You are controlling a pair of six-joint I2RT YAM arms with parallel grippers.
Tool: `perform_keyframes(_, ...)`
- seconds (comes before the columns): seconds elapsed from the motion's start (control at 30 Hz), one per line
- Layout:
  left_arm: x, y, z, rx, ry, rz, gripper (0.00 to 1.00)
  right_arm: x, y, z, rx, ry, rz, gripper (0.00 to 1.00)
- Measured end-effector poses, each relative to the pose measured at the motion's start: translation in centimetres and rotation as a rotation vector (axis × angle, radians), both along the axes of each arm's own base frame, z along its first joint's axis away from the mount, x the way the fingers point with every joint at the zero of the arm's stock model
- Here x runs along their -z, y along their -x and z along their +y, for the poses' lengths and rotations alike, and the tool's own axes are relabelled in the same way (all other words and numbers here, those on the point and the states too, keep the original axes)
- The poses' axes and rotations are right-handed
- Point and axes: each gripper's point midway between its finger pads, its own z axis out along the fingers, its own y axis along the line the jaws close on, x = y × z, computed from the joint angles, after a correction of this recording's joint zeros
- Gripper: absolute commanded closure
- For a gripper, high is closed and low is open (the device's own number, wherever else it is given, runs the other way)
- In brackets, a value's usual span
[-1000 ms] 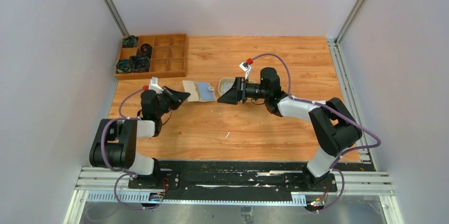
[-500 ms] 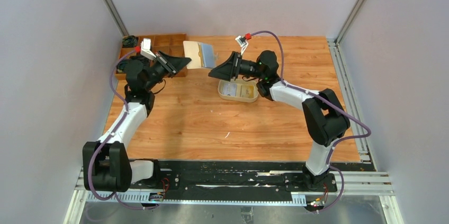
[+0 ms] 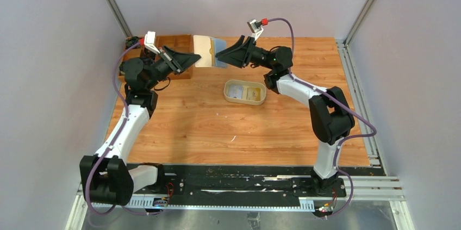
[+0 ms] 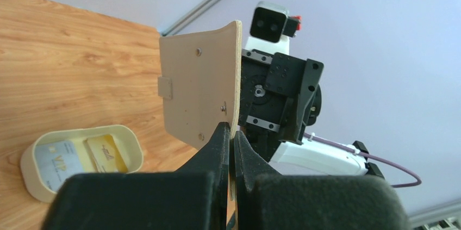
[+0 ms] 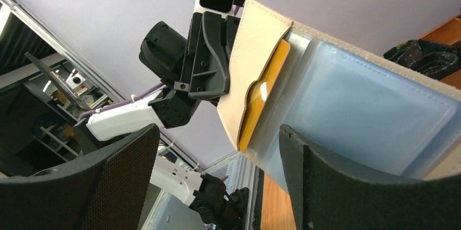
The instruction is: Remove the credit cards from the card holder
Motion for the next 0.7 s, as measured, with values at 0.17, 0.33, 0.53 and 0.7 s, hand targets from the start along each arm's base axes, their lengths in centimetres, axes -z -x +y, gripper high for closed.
perform_keyframes(0.17, 0.0, 0.4, -0.8, 0.025, 0.001, 0.004, 1.0, -0.4, -0.1, 0.0, -0.009, -0.006, 0.009, 0.16)
perform_keyframes(0.33, -0.2, 0.5, -0.9, 0.029, 0.001, 0.002, 1.0, -1.2, 0.0, 0.0, -0.015, -0.019, 0.003, 0.18)
perform_keyframes(0.53, -0.2, 0.5, -1.0, 0.03, 0.001, 0.002, 1.0, -1.4, 0.2, -0.1, -0.025, -0.024, 0.017, 0.24)
perform_keyframes(0.7, -0.7, 0.5, -1.1, 0.032, 0.002, -0.01, 1.0, -1.7, 0.4, -0.1, -0.037, -0.037, 0.021, 0.27)
